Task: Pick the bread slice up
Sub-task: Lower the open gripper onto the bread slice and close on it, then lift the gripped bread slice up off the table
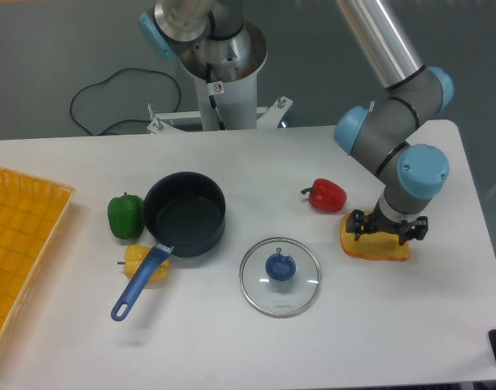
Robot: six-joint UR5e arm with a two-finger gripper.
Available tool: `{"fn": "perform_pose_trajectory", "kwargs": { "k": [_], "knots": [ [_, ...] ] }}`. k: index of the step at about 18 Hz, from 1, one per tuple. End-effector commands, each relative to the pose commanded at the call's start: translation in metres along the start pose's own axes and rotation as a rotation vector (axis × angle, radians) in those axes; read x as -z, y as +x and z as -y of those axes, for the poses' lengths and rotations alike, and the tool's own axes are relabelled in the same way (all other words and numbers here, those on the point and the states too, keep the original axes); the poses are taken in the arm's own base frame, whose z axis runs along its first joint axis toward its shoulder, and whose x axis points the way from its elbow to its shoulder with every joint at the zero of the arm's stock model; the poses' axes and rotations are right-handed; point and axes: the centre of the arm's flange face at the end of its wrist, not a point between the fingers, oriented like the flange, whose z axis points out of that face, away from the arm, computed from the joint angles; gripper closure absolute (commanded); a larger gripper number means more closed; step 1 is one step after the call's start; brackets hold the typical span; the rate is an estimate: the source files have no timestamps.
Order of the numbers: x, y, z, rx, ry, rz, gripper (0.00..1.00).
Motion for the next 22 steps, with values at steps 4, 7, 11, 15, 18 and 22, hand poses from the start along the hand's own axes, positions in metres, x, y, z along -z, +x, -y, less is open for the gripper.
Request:
{"fn": "perform_pose_trajectory", "kwargs": {
  "k": [4,7,11,15,18,22],
  "knots": [
    [-0.003,-0.001,0.000,0.000,-0.002,-0.002,0.00],
    [-0.007,-0.003,-0.001,0.001,-0.005,-0.006,0.00],
    [-0.009,-0.005,-0.001,0.003,-0.003,-0.004,0.00],
    [-0.016,-0.004,-0.001,0.003,0.000,0.002,0.00],
    [-0.018,-0.003,-0.002,0.005,-0.001,0.001,0.00],
    [-0.018,-0.003,-0.001,0.006,-0.001,0.001,0.04]
  ]
}}
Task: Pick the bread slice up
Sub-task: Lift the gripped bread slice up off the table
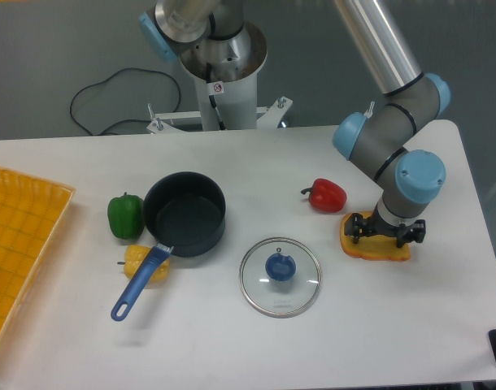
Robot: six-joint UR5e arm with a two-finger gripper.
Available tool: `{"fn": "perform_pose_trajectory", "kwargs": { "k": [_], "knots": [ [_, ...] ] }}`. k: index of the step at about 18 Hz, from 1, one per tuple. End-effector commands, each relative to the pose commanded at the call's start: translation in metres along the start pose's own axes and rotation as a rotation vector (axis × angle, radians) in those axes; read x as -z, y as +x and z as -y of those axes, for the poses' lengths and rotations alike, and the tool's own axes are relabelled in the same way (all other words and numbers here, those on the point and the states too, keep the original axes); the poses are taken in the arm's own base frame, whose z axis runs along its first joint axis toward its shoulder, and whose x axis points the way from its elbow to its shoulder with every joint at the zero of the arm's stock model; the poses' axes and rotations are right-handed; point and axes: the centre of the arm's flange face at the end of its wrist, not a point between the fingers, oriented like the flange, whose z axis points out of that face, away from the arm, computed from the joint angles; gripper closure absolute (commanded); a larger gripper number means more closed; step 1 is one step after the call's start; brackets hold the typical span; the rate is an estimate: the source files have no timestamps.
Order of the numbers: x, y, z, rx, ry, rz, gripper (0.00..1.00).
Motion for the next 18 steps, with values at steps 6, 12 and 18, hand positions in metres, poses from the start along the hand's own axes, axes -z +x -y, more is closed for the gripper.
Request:
{"fn": "perform_pose_trajectory", "kwargs": {
  "k": [6,12,18],
  "knots": [
    [0.004,-0.009,-0.003,0.006,0.006,0.005,0.54],
    [0.008,-0.013,-0.004,0.012,0.008,0.007,0.66],
    [0.028,-0.015,-0.003,0.011,0.022,0.027,0.66]
  ]
}}
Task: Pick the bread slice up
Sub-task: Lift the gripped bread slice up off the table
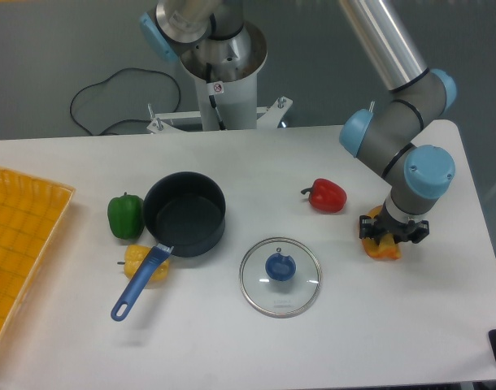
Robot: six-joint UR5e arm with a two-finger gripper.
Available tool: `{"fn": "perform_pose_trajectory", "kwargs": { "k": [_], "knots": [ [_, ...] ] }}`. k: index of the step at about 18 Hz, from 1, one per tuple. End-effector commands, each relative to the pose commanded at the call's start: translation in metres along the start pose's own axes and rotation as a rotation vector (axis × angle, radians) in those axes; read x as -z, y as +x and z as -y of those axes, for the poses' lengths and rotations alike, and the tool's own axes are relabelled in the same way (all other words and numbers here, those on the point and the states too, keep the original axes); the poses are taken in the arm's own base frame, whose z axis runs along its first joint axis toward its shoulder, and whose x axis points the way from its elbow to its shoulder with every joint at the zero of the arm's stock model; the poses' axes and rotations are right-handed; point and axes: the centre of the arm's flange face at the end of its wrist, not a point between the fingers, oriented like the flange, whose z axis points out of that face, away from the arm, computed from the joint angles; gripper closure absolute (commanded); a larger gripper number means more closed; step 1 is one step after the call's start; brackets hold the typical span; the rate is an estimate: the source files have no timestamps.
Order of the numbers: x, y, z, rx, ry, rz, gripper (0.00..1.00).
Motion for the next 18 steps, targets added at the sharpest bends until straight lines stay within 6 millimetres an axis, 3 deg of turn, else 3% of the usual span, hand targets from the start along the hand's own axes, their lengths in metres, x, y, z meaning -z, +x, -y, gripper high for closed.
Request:
{"fn": "perform_pose_trajectory", "kwargs": {
  "k": [9,14,18],
  "knots": [
    [0.079,0.017,0.001,-0.021,0.013,0.007,0.66],
    [0.140,0.085,0.041,-0.185,0.094,0.075,0.66],
    [0.160,0.143,0.065,-0.336,0.107,0.094,0.66]
  ]
}}
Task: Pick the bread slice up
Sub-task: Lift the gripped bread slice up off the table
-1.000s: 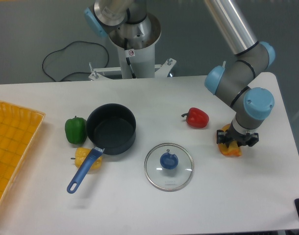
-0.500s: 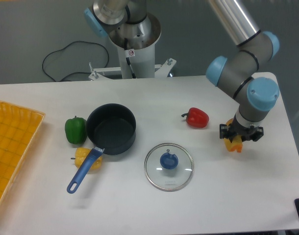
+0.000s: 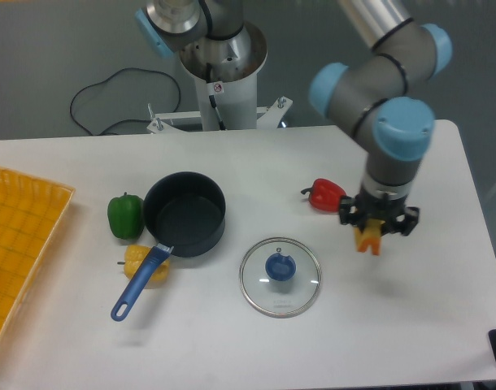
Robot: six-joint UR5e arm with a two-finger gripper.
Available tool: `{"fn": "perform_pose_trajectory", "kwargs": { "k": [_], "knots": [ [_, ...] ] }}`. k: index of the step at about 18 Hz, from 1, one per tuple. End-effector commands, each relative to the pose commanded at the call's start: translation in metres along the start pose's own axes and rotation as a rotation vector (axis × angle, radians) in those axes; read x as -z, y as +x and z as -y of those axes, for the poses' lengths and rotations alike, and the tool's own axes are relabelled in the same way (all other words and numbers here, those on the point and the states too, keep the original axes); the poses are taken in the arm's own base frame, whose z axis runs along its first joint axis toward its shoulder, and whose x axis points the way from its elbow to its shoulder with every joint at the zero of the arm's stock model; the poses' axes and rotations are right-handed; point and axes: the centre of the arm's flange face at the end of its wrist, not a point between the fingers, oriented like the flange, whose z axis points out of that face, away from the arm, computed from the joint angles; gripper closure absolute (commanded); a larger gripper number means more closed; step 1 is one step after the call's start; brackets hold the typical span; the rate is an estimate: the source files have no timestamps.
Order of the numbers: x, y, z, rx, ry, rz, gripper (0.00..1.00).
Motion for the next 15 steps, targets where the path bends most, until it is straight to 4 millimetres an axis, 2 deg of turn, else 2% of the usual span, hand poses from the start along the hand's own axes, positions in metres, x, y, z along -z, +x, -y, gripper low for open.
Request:
{"fn": "perform_pose_trajectory", "kwargs": {
  "k": [3,5,10,15],
  "knots": [
    [0.005,0.025,0.021,-0.052,0.012,-0.003,0.66],
    [0.009,0.031,0.023,-0.059,0.016,0.000,0.66],
    [0.009,0.042,0.025,-0.064,0.011,-0.013,0.65],
    [0.007,0.043,0.025,-0.064,0.008,-0.017,0.65]
  ]
}}
